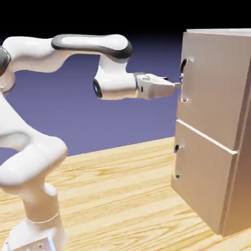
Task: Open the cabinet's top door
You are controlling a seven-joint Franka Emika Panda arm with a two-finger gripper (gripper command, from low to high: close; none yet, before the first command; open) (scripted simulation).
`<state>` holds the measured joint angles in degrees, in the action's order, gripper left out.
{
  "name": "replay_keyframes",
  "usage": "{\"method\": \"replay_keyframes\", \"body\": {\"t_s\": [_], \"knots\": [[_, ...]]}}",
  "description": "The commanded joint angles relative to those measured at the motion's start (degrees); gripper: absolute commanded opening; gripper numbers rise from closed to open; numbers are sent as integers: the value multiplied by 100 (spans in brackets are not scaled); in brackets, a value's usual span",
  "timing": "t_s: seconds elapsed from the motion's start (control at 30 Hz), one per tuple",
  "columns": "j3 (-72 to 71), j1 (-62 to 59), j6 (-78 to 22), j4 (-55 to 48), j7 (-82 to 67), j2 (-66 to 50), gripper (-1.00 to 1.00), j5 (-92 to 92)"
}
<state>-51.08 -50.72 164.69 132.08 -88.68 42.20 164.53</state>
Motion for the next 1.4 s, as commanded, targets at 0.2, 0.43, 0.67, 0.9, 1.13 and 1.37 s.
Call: {"method": "replay_keyframes", "body": {"t_s": [0.2,0.43,0.67,0.9,1.13,1.37], "knots": [[-103,-190,-117,-350,-458,-534,-100,152],[1180,1264,-185,-79,-1374,-997,-100,213],[2469,2649,-402,415,-1113,-935,-100,-679],[3616,3683,-906,1170,25,-417,-100,-2423],[4618,4266,-1575,1825,1044,178,-100,-4168],[5586,4404,-2548,2285,1903,698,-100,-5912]]}}
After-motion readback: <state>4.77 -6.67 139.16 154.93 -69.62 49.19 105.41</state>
